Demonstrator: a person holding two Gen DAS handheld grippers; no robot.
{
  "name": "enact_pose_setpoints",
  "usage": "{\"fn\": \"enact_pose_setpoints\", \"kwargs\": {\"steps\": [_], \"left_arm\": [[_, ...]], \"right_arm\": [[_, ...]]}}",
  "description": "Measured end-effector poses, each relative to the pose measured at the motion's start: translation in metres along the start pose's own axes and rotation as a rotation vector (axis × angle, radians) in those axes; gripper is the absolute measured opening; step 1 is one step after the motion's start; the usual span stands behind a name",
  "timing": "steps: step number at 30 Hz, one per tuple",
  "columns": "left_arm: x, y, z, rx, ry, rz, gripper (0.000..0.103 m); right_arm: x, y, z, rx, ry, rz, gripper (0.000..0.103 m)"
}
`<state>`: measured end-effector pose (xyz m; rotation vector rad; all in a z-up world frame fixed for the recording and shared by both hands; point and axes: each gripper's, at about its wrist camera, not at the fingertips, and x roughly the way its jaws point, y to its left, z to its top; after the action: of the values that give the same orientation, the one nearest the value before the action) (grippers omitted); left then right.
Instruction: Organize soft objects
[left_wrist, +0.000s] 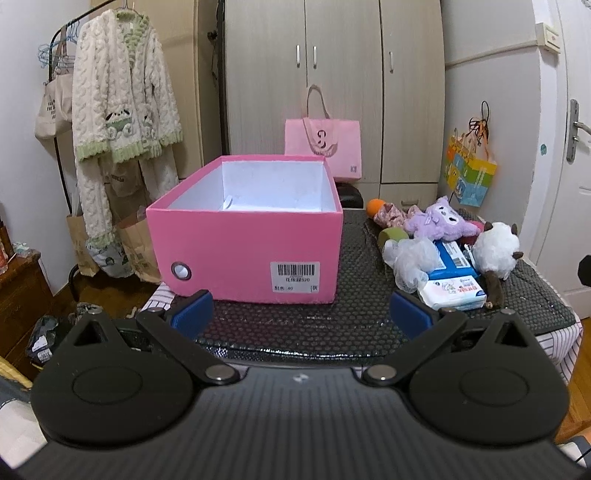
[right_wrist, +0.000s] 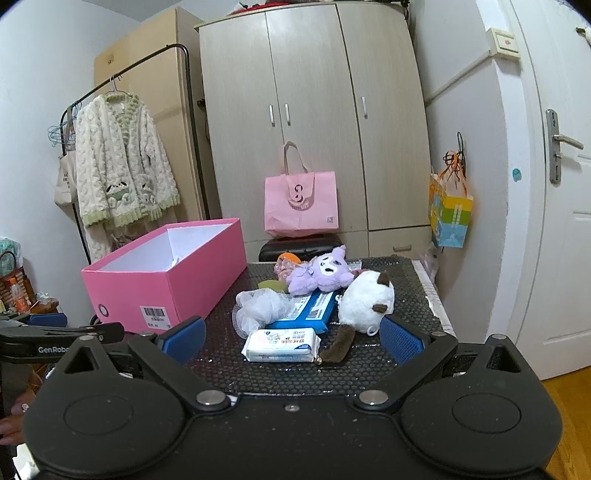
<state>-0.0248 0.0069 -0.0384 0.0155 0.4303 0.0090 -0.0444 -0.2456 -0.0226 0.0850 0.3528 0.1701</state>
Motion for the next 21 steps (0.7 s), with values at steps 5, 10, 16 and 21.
{"fn": "enact_pose_setpoints", "kwargs": {"steps": [5,10,16,21], "left_arm": [[0.002,-0.001,-0.001,0.002,0.002,0.002,0.103],[0.007,-0.002,0.001,-0.004,0.016,0.014,0.103],[0.009,-0.008,0.003,0.018,0.019,0.027,0.103],[0.013,-0.013,0.013,0.035,0.028,0.01,0.103]], "right_arm": [[0.0,-0.001,-0.001,0.0,-0.01,0.001,0.102],[0.009,-0.003,-0.005,-0.02,-0.027,-0.005,0.102],[0.02,-0.008,-0.007,-0.03,-0.02,0.018,0.102],[0.02,-0.018,0.001,-0.038,-0.039,0.033,0.102]]}}
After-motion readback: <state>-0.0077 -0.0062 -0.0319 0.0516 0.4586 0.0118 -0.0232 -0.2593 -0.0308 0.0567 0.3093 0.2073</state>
